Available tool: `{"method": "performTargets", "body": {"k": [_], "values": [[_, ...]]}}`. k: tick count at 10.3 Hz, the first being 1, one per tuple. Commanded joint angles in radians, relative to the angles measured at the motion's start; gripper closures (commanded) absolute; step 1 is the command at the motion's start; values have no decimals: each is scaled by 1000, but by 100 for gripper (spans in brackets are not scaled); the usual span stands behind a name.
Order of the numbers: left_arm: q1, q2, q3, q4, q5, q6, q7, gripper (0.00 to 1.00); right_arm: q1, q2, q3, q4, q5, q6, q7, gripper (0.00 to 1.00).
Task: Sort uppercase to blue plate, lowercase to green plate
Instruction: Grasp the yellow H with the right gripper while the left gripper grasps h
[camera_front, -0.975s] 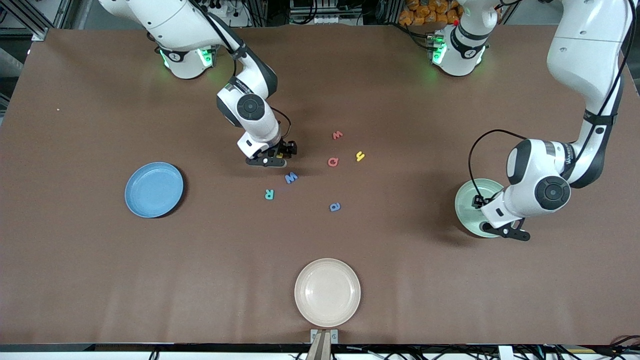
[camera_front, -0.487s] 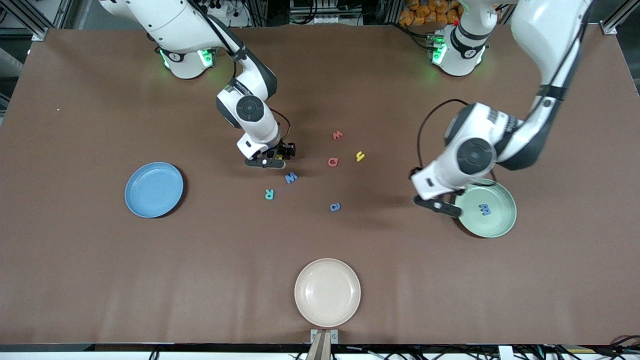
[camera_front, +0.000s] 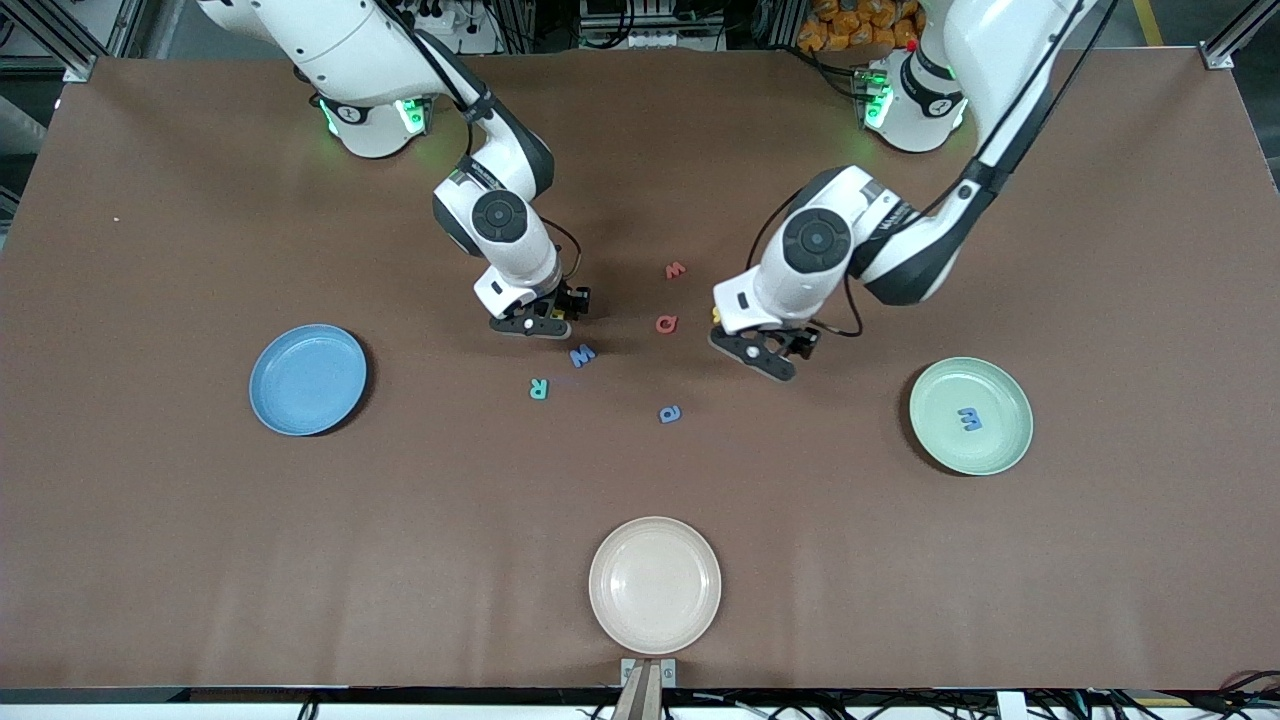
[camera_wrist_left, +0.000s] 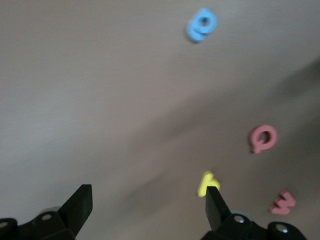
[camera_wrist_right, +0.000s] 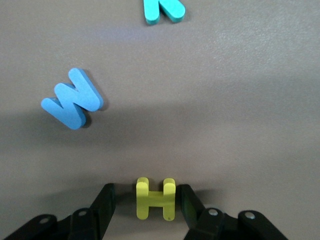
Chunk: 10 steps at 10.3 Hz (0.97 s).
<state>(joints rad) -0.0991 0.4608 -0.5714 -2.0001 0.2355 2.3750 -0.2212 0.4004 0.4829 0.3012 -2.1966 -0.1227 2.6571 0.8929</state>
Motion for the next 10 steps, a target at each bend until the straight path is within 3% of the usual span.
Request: {"method": "performTargets", "body": {"k": [1, 5, 10], "values": [[-23, 25, -7, -72, 60, 105, -10, 0, 2, 26, -2, 3, -28, 17, 31, 46], [-76, 90, -8, -65, 184, 108, -174, 0, 0, 26, -2, 3, -28, 18, 32, 54], [-102, 116, -7, -75, 203, 108, -219, 12, -2, 28, -2, 5, -28, 18, 31, 68]]}}
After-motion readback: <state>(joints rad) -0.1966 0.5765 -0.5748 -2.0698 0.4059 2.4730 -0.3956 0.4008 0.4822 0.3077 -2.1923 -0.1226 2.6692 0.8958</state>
